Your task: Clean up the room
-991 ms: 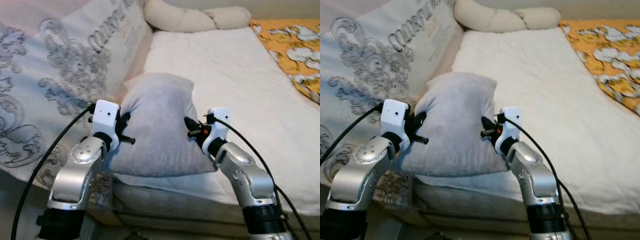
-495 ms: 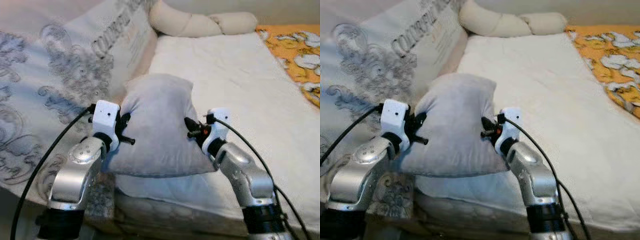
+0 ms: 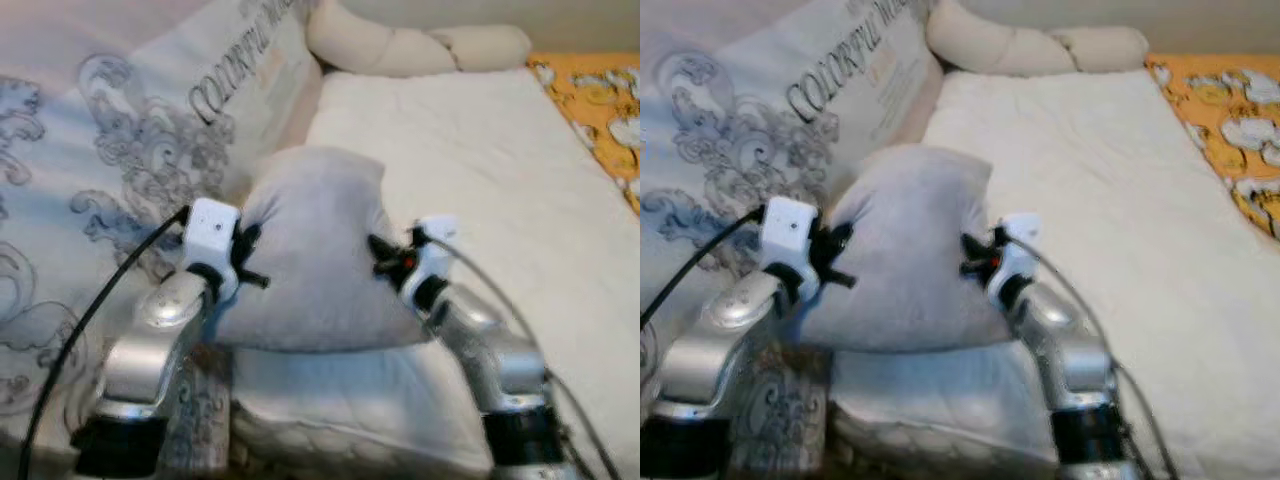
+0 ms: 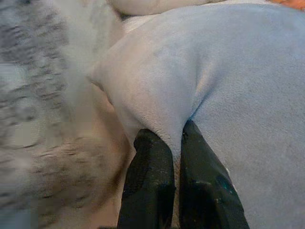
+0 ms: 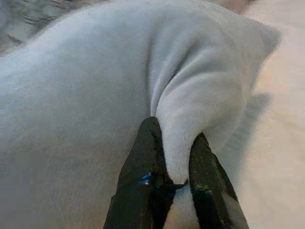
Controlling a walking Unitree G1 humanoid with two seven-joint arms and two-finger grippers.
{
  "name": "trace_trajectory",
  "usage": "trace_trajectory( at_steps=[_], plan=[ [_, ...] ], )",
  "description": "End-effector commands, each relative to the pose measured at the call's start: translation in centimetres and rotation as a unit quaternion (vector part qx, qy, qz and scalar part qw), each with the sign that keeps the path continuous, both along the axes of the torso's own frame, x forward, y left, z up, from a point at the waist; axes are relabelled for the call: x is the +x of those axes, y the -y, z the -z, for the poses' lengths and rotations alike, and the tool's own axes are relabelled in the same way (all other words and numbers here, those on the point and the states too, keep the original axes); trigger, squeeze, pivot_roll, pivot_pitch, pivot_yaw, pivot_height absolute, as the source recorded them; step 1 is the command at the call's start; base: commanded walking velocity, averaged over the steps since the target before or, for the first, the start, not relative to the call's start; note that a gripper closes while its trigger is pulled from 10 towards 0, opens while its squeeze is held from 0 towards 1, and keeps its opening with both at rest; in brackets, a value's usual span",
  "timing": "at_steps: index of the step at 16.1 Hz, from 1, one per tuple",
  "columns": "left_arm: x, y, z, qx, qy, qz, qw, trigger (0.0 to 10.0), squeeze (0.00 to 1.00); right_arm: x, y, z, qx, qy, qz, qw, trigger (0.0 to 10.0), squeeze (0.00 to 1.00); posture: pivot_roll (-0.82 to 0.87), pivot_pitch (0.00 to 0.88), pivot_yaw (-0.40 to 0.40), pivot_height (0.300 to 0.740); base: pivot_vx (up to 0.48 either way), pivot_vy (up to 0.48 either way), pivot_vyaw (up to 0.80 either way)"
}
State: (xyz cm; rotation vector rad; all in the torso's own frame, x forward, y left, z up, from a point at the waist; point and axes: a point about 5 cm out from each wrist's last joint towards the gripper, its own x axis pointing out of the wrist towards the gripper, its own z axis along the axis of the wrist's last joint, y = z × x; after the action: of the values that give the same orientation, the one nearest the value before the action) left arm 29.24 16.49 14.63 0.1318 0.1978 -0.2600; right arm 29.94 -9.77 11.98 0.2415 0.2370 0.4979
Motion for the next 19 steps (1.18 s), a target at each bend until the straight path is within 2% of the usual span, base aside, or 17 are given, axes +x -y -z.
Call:
trace_trajectory(
  at_steps=[1,2,3,4,6,7,8,12,17,19],
  plan=[
    [0.2,0.2,-1.0,-0.008,0.027,0.004,1.0,10.0,0.0,0.3,0.3,-0.7,0.001,0.016,0.0,1.0,10.0,0.0,0.0,0.0,0.078,0.74,0.0,0.0,0.0],
    [0.1,0.6,-0.7,-0.003,0.024,0.011,1.0,10.0,0.0,0.2,0.3,-0.9,0.02,0.017,-0.008,1.0,10.0,0.25,-0.01,0.0,0.086,0.74,0.0,0.0,0.0],
    [0.1,0.7,-0.6,0.0,0.024,0.013,1.0,10.0,0.0,0.1,0.4,-0.9,0.025,0.017,-0.01,0.999,10.0,0.25,-0.01,0.0,0.086,0.74,0.0,0.0,0.0],
    [0.6,1.4,-0.5,0.005,0.026,0.03,0.999,10.0,0.0,0.3,0.7,-1.0,0.04,0.011,0.001,0.999,10.0,1.0,-0.01,0.0,0.092,0.74,0.0,0.0,0.0],
    [2.9,2.4,-0.6,0.032,0.043,0.06,0.997,10.0,0.0,0.8,1.8,-0.5,0.028,0.0,0.037,0.999,10.0,1.0,-0.01,0.0,0.093,0.74,0.0,0.0,0.0],
    [3.3,2.5,-0.7,0.039,0.045,0.067,0.996,10.0,0.0,0.9,2.1,-0.4,0.022,-0.004,0.048,0.999,10.0,1.0,-0.01,0.0,0.093,0.74,0.0,0.0,0.0],
    [4.8,2.8,-0.9,0.053,0.051,0.085,0.994,10.0,0.0,1.2,3.1,0.2,0.005,-0.018,0.083,0.996,10.0,1.0,-0.02,0.0,0.094,0.74,0.0,0.0,0.0],
    [7.8,3.7,-1.8,0.075,0.072,0.111,0.988,10.0,0.0,1.4,4.0,0.6,-0.004,-0.025,0.104,0.994,10.0,1.0,-0.03,0.0,0.098,0.74,0.0,0.0,0.0],
    [9.4,4.7,-2.3,0.097,0.09,0.13,0.983,10.0,0.0,1.4,4.3,0.5,-0.007,-0.022,0.104,0.994,10.0,1.0,-0.05,0.0,0.104,0.74,0.0,0.0,0.0],
    [10.2,5.0,-2.7,0.114,0.093,0.134,0.98,10.0,0.0,1.2,3.8,-0.1,-0.004,-0.002,0.066,0.998,10.0,1.0,-0.05,0.0,0.106,0.74,0.0,0.0,0.0]
  ],
)
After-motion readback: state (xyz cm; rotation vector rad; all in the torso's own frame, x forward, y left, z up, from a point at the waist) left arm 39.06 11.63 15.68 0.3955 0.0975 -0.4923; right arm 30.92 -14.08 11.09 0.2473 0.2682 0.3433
